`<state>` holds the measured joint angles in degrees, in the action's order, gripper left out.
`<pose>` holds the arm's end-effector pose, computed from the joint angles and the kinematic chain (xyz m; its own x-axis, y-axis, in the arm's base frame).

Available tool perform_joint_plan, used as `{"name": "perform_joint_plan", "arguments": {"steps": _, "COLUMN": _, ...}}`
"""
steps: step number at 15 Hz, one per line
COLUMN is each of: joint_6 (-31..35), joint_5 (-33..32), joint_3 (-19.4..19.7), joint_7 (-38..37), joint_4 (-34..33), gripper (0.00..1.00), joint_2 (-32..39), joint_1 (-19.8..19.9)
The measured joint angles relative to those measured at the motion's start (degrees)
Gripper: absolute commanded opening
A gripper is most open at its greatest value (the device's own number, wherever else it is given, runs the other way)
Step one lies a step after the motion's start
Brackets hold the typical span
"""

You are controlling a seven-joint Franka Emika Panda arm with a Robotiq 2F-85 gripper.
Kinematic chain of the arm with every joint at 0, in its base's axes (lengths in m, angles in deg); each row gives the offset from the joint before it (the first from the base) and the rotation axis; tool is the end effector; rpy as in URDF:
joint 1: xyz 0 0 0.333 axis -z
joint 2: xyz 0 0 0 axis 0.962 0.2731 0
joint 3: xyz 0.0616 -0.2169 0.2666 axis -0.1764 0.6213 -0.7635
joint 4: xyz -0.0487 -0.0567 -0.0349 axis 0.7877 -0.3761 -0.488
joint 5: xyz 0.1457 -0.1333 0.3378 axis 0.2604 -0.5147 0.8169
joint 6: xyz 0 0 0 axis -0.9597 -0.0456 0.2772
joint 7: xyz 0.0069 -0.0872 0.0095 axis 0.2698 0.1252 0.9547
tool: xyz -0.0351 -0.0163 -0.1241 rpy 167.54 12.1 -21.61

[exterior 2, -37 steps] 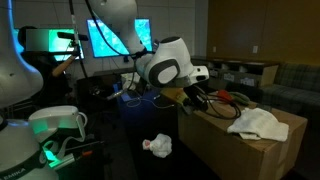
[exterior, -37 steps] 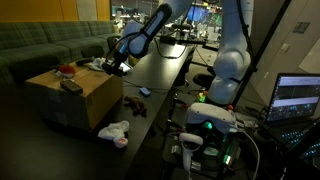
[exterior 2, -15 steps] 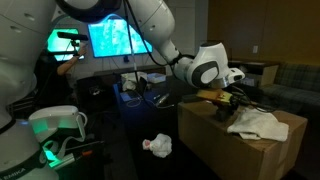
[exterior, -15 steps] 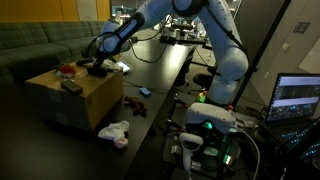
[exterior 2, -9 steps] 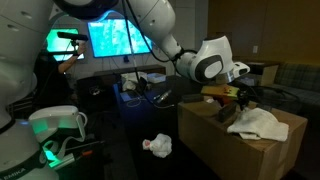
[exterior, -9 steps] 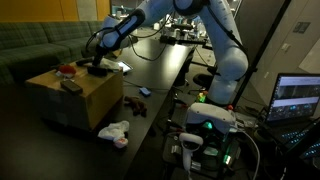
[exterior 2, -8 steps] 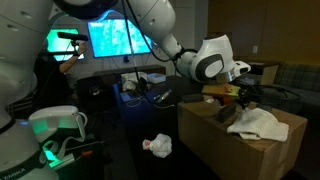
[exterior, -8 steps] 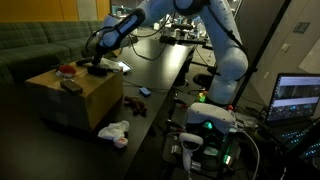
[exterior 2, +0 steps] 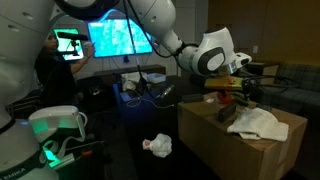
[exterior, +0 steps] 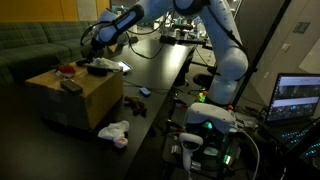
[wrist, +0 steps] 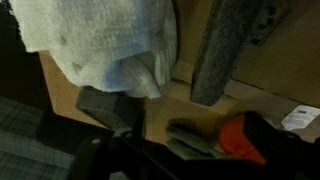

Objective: Switch between all the objects on the box and on the table

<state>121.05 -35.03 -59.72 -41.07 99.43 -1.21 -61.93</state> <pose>0.7687 -0.0455 0.3056 0.7859 0.4046 0.4675 0.3646 -0.9140 0.1782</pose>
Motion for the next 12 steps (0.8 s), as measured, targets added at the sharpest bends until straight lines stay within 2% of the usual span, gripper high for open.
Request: {"name": "perform_joint_plan", "arguments": {"steps": 12, "joint_6": -0.3, "joint_5": 1.2, "joint_3": -1.0, "joint_7": -2.9, "joint_4": -13.4, "gripper": 1.0, "joint_2": 9.6, "joint_1": -5.2}}
